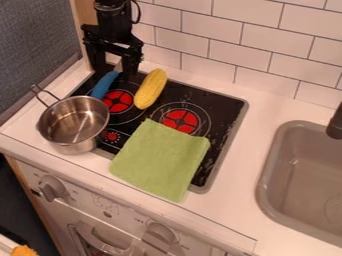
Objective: Put the corn in the silver pot
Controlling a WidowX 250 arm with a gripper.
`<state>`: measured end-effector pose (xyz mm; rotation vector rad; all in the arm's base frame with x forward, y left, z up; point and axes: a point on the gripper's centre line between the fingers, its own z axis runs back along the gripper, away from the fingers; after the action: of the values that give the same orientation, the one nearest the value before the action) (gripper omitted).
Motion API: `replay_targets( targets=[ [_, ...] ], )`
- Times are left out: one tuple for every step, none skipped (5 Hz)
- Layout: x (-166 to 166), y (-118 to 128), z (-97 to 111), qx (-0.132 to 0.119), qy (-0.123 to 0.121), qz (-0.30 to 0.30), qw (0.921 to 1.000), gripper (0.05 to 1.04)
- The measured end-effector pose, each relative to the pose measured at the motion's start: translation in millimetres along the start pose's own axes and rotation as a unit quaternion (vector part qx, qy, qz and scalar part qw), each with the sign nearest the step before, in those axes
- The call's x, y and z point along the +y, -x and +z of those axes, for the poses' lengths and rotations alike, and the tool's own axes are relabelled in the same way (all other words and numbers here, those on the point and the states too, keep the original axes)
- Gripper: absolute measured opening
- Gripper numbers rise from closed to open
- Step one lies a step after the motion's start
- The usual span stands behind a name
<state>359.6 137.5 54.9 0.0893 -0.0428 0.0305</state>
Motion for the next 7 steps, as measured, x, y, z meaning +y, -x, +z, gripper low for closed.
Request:
replay_targets(
  targets=[
    [-4,3,-14,0.018,0.008,0.000,0.9998,1.001],
    [-29,-4,-12,0.012,0.014,-0.032,0.9993,1.001],
    [-54,-12,-2,-0.008,0.015,-0.057,0.9982,1.001],
    [-61,-15,-6,-0.005,0.003,-0.057,0.9983,1.001],
    [-63,-22,-32,0.027,0.007,-0.041,0.9988,0.999],
    [-63,-34,-42,0.041,0.013,0.001,0.9991,0.999],
    [-57,-41,-48,0.055,0.038,0.040,0.9969,0.945]
  ],
)
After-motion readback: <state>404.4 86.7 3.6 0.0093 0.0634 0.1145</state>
